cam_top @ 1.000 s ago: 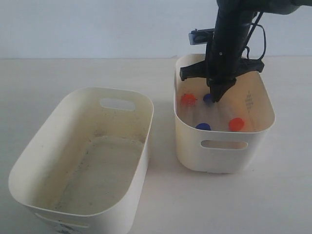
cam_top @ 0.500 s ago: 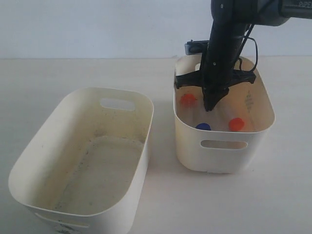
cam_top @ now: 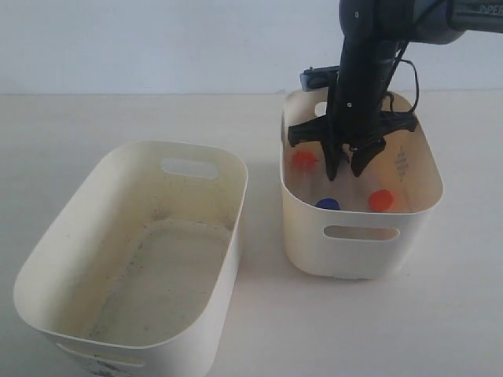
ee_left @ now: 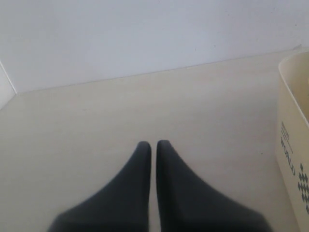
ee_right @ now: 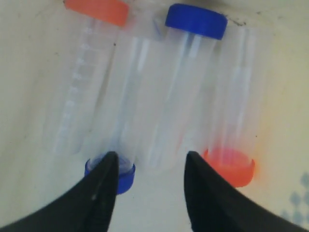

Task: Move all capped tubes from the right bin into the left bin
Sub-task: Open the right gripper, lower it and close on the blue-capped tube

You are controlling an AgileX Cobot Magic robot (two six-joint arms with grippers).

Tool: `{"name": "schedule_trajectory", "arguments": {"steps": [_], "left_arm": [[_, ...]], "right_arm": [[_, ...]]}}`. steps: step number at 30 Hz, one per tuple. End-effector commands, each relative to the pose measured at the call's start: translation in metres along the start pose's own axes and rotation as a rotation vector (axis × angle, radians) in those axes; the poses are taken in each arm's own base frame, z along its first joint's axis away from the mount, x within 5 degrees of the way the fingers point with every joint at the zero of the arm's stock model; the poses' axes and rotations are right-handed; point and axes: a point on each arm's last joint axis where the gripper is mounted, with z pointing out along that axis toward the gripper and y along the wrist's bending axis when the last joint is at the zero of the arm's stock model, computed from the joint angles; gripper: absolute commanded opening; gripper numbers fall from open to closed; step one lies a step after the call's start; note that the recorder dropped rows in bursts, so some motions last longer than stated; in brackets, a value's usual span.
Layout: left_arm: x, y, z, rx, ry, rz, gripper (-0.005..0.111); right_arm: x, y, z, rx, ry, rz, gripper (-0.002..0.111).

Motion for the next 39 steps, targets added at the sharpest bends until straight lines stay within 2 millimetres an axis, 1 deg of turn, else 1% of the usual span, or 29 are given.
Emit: {"name": "schedule_trajectory", "arguments": {"steps": [1, 6, 10, 15, 22, 23, 24, 29, 30, 33, 36, 39], "left_arm": [[-0.002, 0.0, -0.001, -0.002, -0.015, -0.013, 0.004], [-0.002, 0.0, -0.001, -0.002, -0.015, -0.013, 0.004], [-0.002, 0.0, -0.001, -0.002, -0.015, -0.013, 0.004], [-0.002, 0.0, -0.001, -0.002, -0.015, -0.013, 0.004], [-0.002, 0.0, -0.001, -0.002, -0.015, -0.013, 0.004], [-0.002, 0.0, -0.001, -0.002, -0.015, -0.013, 0.004], [-0.002, 0.0, -0.001, -0.002, -0.015, -0.013, 0.004], [-0.002, 0.0, -0.001, -0.002, -0.015, -0.013, 0.004], [-0.002, 0.0, -0.001, -0.002, -0.015, -0.013, 0.004], [-0.002, 0.0, -0.001, -0.002, -0.015, -0.013, 0.004], [-0.002, 0.0, -0.001, -0.002, -0.015, -0.013, 0.004], [-0.002, 0.0, -0.001, -0.002, -0.015, -0.013, 0.004]], "right_arm": [[0.002, 0.003, 0.005, -0.022, 0.035, 0.008, 0.05], [0.002, 0.011, 0.02, -0.046, 0.075, 0.009, 0.05], [0.004, 0.018, 0.027, -0.05, 0.093, -0.002, 0.05], [0.004, 0.021, 0.037, -0.045, 0.115, 0.0, 0.05], [0.005, 0.024, 0.056, -0.039, 0.158, -0.005, 0.048], [0.005, 0.024, 0.057, -0.038, 0.16, -0.005, 0.045], [0.005, 0.024, 0.057, -0.035, 0.16, -0.006, 0.039], [0.005, 0.024, 0.056, -0.033, 0.157, -0.007, 0.001], [0.005, 0.024, 0.056, -0.033, 0.157, -0.007, 0.0], [0.005, 0.024, 0.056, -0.033, 0.157, -0.007, 0.003], [0.005, 0.024, 0.056, -0.033, 0.157, -0.007, 0.009], [0.005, 0.024, 0.056, -0.033, 0.157, -0.007, 0.02]]}}
